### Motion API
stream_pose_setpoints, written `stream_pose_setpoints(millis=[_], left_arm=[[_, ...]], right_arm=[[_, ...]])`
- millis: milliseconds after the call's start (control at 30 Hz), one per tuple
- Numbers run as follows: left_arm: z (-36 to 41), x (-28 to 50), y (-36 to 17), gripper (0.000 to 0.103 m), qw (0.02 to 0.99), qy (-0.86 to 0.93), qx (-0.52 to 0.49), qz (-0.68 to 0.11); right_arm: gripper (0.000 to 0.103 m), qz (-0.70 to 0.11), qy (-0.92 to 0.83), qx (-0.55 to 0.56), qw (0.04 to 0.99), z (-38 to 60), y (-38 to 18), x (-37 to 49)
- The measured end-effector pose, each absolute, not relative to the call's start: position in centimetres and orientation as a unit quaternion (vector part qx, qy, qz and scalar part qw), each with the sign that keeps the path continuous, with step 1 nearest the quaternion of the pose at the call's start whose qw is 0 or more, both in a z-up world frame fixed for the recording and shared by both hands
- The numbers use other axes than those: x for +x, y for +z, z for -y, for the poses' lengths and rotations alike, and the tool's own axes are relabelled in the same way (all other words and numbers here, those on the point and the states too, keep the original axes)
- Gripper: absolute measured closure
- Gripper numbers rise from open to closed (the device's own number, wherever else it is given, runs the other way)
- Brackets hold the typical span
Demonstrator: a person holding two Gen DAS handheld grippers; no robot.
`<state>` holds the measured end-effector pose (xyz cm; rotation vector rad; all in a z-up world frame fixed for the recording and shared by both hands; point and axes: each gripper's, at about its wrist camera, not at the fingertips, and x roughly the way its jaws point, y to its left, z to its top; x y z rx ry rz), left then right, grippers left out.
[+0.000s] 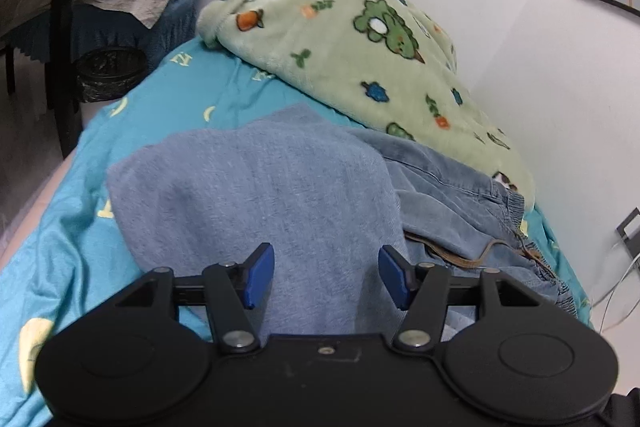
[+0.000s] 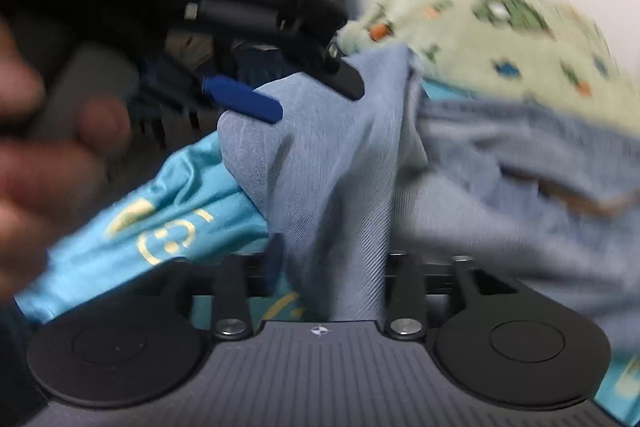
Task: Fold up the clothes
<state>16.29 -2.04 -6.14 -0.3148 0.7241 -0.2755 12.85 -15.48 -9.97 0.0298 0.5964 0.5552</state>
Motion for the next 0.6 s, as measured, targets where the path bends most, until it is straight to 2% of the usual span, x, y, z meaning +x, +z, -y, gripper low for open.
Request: stream_pose_setpoints(millis=[167,333,467,600], left_arm=[[3.6,16.2,-5.9,0.046,0.925,-0.146,-0.125,-0.328],[3.8,18.3,-4.3,0.046,0.942,-0.089,-0.094,-0.311],[4.1,22.6,-3.2,0.046,0.933,-0.086,-0.053,-0.347],[6.2,27.7,-4.1,0.046,0.901,-0.118,0.013,-0.417]], right_arm=[[0.052,-0.295,0.280,0.038,0.913,15.9,-10.7,13.3],[0.053,-0.276,0.286,0.008,0.918,15.1,-10.4,12.3],[0.053,-0.243,0.296,-0.038,0.923,14.3,-10.1,11.5],[0.053,-0.236,0.300,-0.046,0.923,14.1,-10.4,11.8]])
